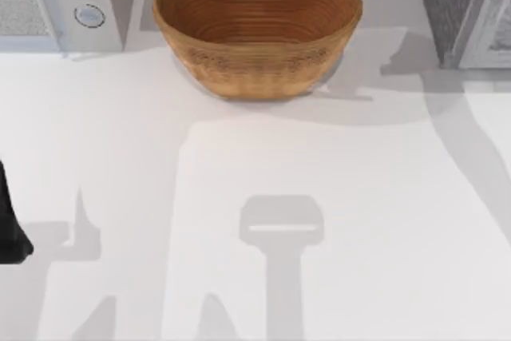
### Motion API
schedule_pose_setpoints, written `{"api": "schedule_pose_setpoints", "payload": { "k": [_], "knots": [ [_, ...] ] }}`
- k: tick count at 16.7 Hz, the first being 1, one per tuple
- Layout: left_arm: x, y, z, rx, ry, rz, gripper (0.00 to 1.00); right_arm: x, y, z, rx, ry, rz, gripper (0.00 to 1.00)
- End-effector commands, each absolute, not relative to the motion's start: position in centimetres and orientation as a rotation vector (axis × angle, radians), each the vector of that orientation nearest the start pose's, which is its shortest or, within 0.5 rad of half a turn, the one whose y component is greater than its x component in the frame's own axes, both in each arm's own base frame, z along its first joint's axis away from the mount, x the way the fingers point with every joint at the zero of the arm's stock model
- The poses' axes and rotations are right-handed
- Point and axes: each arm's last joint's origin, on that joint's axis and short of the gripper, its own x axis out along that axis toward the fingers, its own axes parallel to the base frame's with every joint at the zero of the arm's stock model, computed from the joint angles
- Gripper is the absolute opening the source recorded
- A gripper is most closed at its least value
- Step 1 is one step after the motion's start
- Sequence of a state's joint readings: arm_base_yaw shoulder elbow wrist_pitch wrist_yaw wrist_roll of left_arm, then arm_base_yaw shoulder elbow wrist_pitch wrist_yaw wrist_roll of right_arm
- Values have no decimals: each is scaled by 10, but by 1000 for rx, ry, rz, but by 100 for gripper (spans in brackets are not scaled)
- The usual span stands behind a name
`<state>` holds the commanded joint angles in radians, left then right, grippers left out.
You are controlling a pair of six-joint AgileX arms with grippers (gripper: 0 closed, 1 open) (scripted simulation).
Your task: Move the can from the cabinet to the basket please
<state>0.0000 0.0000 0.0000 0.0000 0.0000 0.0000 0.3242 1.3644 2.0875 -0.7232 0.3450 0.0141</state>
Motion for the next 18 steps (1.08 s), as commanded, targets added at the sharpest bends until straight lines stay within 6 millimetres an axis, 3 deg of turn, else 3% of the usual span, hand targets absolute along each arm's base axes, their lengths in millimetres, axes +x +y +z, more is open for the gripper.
{"api": "schedule_pose_setpoints", "payload": {
  "k": [2,5,9,13,18],
  "knots": [
    [106,-1,160,0,0,0,100,196,61,567,2,-26,1,0],
    [106,-1,160,0,0,0,100,167,50,564,7,-96,24,0],
    [106,-1,160,0,0,0,100,122,31,532,-2,-176,45,0],
    [106,-1,160,0,0,0,100,97,18,453,-25,-178,50,0],
    [106,-1,160,0,0,0,100,94,8,317,-37,-109,40,0]
  ]
}}
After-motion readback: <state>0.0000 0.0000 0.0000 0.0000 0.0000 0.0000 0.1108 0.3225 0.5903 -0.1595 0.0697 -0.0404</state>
